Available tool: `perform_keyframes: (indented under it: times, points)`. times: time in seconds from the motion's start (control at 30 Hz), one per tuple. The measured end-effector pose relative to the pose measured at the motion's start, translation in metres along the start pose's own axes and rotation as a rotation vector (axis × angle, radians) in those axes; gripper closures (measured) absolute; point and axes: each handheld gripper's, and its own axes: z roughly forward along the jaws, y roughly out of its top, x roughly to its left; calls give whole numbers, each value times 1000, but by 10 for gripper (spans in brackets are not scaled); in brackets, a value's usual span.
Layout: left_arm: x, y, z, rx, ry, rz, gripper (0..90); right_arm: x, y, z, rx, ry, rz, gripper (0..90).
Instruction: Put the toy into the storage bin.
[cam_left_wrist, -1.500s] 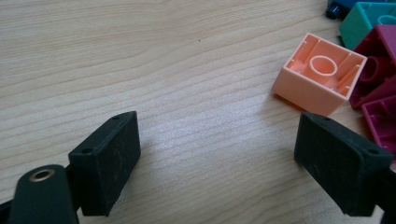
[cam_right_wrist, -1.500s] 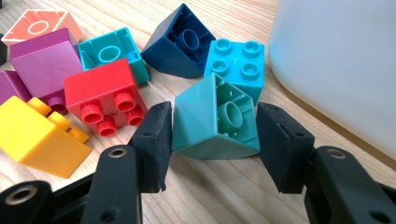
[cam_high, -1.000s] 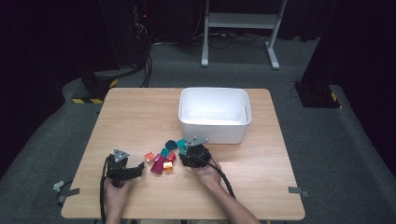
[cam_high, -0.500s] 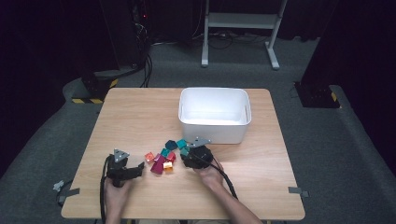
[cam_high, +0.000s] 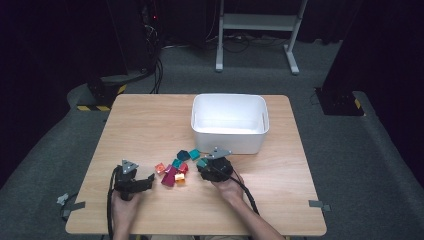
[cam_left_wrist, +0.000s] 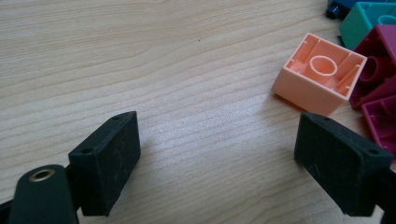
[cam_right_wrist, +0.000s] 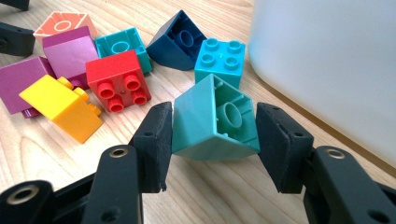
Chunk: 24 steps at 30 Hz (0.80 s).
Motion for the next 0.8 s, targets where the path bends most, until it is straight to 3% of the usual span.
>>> perform_keyframes:
  times: [0.5, 0.8]
  points:
    - [0, 0, 0, 0, 0, 0, 147, -4, -3, -17, -8, 21, 11, 482]
    - [0, 0, 0, 0, 0, 0, 147, -5, 1, -31, -25, 35, -6, 483]
